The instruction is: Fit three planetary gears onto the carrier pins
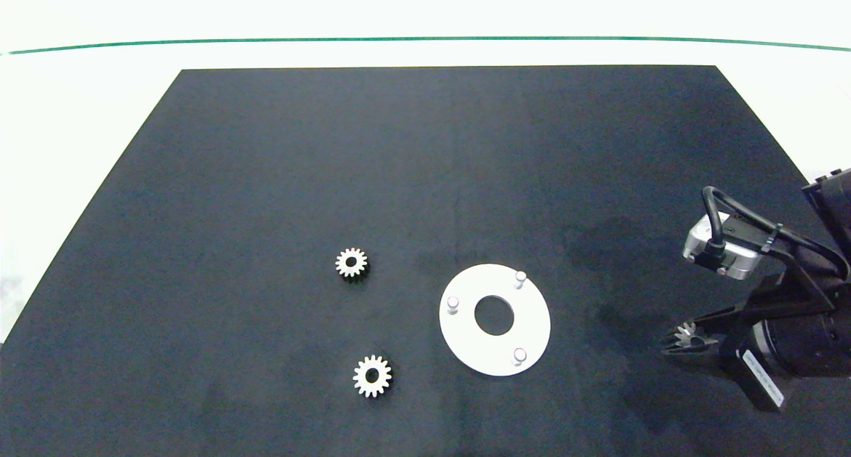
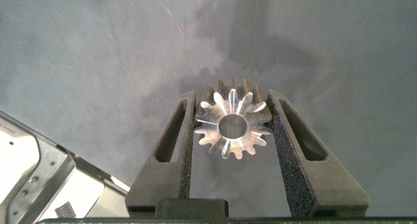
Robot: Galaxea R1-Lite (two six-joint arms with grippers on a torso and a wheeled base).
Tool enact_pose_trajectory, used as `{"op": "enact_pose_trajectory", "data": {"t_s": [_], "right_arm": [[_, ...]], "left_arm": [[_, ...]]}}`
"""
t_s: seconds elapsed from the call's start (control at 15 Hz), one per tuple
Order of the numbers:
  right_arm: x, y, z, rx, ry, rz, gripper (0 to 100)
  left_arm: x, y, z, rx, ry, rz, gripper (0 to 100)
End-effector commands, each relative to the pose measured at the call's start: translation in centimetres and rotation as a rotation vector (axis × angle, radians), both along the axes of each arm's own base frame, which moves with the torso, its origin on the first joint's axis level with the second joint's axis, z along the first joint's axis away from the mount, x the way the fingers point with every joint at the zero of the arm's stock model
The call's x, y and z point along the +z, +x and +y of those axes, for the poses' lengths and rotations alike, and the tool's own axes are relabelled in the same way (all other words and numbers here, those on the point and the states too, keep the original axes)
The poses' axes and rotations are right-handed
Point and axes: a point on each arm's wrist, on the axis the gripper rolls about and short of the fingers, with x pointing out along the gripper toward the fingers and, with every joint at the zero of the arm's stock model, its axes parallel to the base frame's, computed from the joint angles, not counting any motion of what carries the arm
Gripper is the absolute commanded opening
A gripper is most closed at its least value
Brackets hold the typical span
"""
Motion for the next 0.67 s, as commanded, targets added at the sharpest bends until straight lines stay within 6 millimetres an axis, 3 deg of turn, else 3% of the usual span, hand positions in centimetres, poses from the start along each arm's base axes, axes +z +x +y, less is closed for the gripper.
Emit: {"op": "enact_pose_trajectory", "data": {"t_s": [0.07,0.33,0.67], "right_arm": [[0.9,-0.3,3.7,0.051,-0.017,-0.043,13],[1.0,-0.2,7.3,0.082,-0.041,-0.066,13],[0.1,0.2,9.3,0.105,-0.076,-0.046,13]], "left_arm": [[0.0,0.0,0.0,0.001,0.001,0.001,100],[0.0,0.0,0.0,0.001,0.001,-0.001,100],[0.0,0.0,0.0,0.001,0.001,0.002,100]]}}
